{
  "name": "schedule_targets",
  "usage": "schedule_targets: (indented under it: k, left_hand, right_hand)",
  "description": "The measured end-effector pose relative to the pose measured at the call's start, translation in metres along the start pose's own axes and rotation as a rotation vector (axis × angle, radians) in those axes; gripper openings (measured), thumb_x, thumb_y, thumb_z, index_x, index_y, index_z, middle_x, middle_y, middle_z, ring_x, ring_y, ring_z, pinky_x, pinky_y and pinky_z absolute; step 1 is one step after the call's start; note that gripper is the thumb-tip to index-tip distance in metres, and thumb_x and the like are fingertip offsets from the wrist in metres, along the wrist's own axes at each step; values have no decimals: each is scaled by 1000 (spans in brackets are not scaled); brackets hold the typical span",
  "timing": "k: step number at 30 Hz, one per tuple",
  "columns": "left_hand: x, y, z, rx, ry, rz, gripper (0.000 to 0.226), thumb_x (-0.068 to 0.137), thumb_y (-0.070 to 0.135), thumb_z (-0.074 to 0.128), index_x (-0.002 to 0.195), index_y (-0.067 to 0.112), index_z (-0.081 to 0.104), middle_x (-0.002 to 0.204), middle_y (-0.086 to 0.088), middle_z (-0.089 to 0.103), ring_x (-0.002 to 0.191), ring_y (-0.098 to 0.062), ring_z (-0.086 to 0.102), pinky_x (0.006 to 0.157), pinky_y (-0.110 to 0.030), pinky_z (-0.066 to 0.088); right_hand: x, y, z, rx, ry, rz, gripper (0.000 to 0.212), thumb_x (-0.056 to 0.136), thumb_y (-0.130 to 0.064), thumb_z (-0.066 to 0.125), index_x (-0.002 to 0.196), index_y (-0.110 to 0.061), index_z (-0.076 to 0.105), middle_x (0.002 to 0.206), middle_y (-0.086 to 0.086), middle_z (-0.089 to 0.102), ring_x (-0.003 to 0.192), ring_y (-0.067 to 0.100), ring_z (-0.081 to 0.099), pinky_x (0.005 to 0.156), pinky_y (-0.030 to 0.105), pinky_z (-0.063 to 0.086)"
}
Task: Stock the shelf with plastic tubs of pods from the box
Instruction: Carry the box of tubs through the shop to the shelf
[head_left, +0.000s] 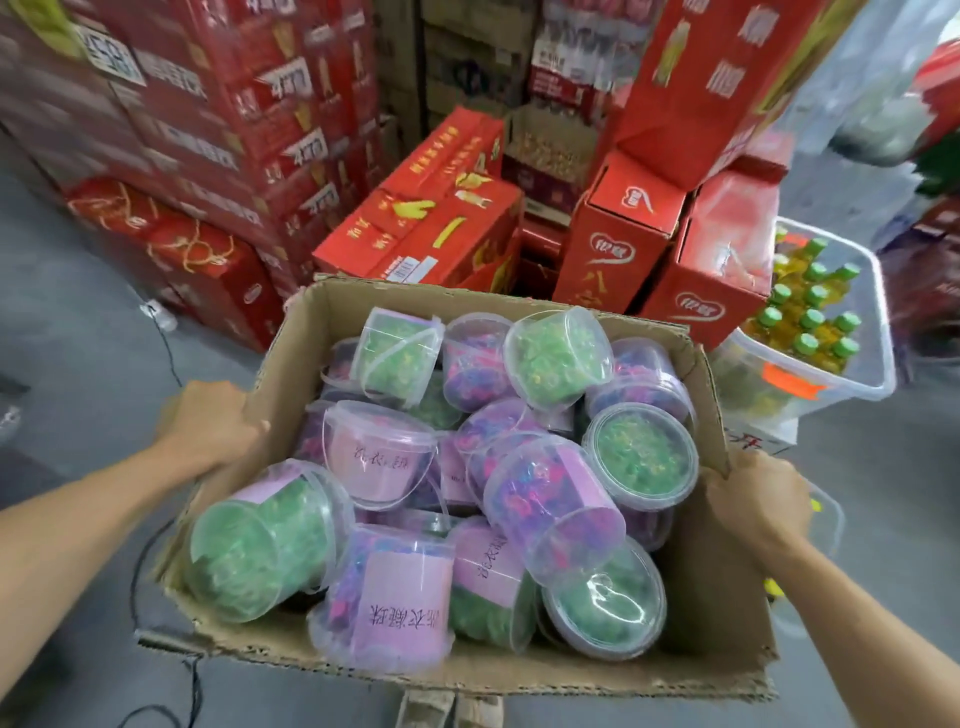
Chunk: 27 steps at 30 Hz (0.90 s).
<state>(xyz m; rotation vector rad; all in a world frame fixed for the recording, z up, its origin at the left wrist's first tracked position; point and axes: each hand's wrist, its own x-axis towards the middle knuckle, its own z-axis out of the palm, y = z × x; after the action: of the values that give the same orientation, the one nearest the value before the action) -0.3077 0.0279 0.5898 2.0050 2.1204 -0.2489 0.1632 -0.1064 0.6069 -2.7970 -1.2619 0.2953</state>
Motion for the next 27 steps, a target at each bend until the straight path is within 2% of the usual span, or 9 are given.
schedule_targets:
  k: [4, 6, 9, 12, 15, 18, 22, 24, 27]
  left_hand:
    - [-17, -24, -28, -26, 48, -45, 44, 84, 36, 51, 50, 10, 44, 65, -14, 57, 64, -28, 46, 50, -29, 29]
    - [-26, -38, -39, -7, 68, -70, 43, 78, 44, 43, 52, 10, 47, 72, -16, 62, 66, -28, 48, 48, -28, 27]
    - [-37, -63, -49, -5, 84, -155, 33, 83, 39, 57, 70, 9, 65, 92, -18, 69, 86, -35, 60, 63, -30, 45]
    - [-43, -90, -54, 13, 74, -229, 31, 83, 37, 63, 88, 7, 71, 100, -18, 68, 97, -36, 61, 76, -33, 50]
    - [-43, -118, -59, -50, 94, -323, 26, 78, 37, 67, 80, 11, 70, 99, -18, 68, 95, -36, 61, 73, -34, 52]
    - [-36, -151, -62, -82, 103, -343, 24, 76, 37, 68, 72, 13, 67, 96, -15, 68, 91, -34, 61, 67, -31, 48]
    - [-17, -204, -67, -81, 90, -336, 25, 78, 37, 66, 71, 14, 65, 94, -14, 67, 90, -33, 61, 62, -29, 41]
    - [-6, -233, -69, -76, 81, -339, 26, 78, 38, 65, 68, 14, 63, 93, -14, 68, 89, -33, 61, 64, -31, 44]
    - [9, -275, -79, -73, 78, -364, 27, 79, 39, 65, 72, 13, 66, 92, -13, 69, 89, -32, 61, 65, -31, 46]
  right_hand:
    - [6, -37, -25, 21, -8, -106, 23, 84, -27, 58, 90, -7, 67, 92, 23, 64, 86, 42, 60, 75, 41, 49]
    - [7, -57, -38, 28, -10, -160, 22, 84, -24, 59, 94, -7, 67, 95, 24, 63, 89, 42, 59, 76, 41, 48]
    - [10, -88, -53, 31, -3, -228, 17, 84, -21, 61, 93, -10, 69, 90, 21, 60, 93, 42, 58, 76, 39, 46]
    - [12, -120, -60, 31, -23, -282, 13, 83, -21, 61, 87, -12, 69, 88, 20, 59, 92, 42, 58, 75, 38, 44]
    - [15, -156, -62, 8, -42, -345, 12, 83, -24, 60, 80, -12, 63, 94, 20, 61, 90, 40, 58, 72, 37, 43]
    - [15, -200, -63, -12, -35, -393, 12, 82, -24, 61, 74, -16, 57, 94, 20, 60, 90, 40, 58, 69, 35, 41]
    - [11, -266, -56, -30, -43, -440, 13, 81, -25, 62, 82, -13, 66, 90, 17, 57, 92, 41, 58, 70, 35, 41]
    - [6, -301, -50, -41, -51, -461, 11, 80, -26, 62, 82, -15, 66, 95, 19, 60, 92, 42, 58, 70, 36, 43]
    - [-3, -354, -41, -55, -39, -487, 19, 81, -27, 63, 93, -13, 69, 101, 22, 61, 94, 43, 58, 72, 38, 44]
